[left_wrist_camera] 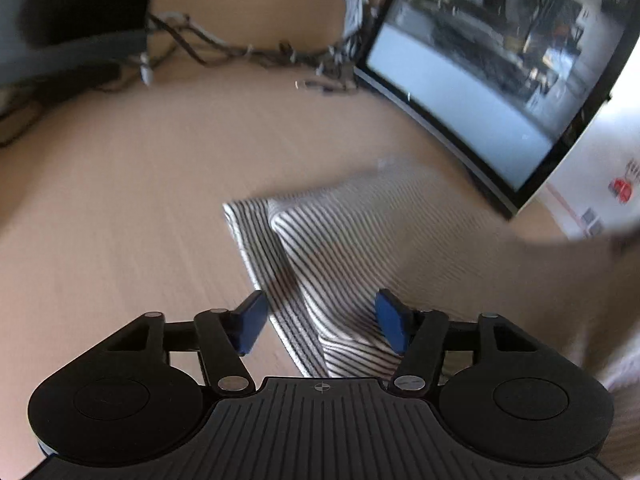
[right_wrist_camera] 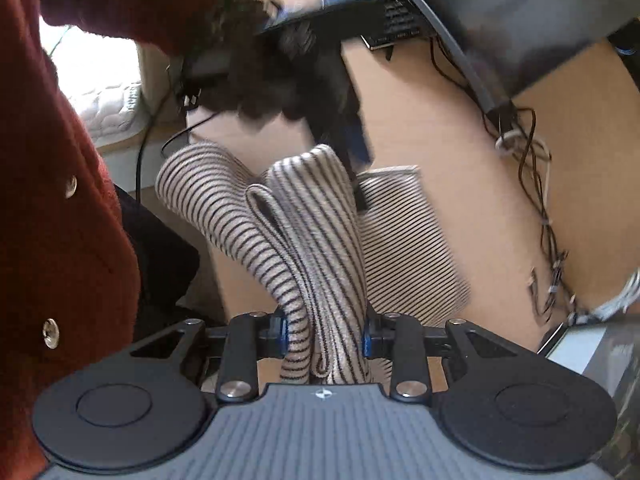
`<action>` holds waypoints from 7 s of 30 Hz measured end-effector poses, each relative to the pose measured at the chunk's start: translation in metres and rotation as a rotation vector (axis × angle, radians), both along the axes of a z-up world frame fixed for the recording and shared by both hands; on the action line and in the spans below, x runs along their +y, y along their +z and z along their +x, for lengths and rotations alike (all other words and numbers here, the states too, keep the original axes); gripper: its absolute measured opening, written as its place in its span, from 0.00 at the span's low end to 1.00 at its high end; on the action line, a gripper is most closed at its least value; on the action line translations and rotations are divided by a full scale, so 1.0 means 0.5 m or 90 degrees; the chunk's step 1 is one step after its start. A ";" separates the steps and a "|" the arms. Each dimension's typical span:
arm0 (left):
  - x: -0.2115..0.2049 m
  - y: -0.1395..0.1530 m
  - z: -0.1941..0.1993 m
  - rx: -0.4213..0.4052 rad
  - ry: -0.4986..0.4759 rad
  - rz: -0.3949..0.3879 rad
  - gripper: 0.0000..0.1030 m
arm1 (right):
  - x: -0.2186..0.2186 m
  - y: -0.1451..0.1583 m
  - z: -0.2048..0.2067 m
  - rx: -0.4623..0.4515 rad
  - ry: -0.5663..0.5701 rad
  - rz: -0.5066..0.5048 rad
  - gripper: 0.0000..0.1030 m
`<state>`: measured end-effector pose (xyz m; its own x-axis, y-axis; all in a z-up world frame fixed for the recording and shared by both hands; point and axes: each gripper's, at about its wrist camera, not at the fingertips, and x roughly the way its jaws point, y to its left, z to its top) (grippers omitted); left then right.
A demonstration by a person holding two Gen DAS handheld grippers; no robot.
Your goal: Fold clothes
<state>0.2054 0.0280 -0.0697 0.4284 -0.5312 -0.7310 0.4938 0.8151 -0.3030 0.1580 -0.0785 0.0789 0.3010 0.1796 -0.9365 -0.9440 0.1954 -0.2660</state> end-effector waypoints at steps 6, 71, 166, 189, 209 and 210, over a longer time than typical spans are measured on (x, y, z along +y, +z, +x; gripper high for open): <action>0.044 -0.004 0.007 0.033 0.047 -0.040 0.59 | 0.007 -0.131 0.200 0.040 -0.004 0.016 0.49; 0.024 0.009 0.100 0.092 -0.003 -0.035 0.94 | -0.182 -0.267 0.386 0.165 -0.778 0.499 0.79; -0.011 -0.022 0.054 0.054 0.198 -0.017 0.71 | -0.014 -0.295 0.102 -0.333 -0.444 0.290 0.87; 0.070 -0.052 0.042 0.146 0.170 -0.163 0.42 | -0.023 -0.246 0.117 -0.141 -0.393 0.327 0.31; 0.090 -0.016 0.061 0.121 0.158 -0.126 0.38 | -0.007 -0.152 0.075 -0.117 -0.405 0.386 0.11; 0.081 -0.017 0.068 0.126 0.159 -0.129 0.33 | -0.009 -0.121 0.087 -0.094 -0.415 0.435 0.11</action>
<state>0.2392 0.0683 -0.0784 0.4244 -0.5709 -0.7029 0.2031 0.8165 -0.5405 0.2015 -0.0831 0.0184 0.6425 0.4287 -0.6352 -0.5600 0.8285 -0.0073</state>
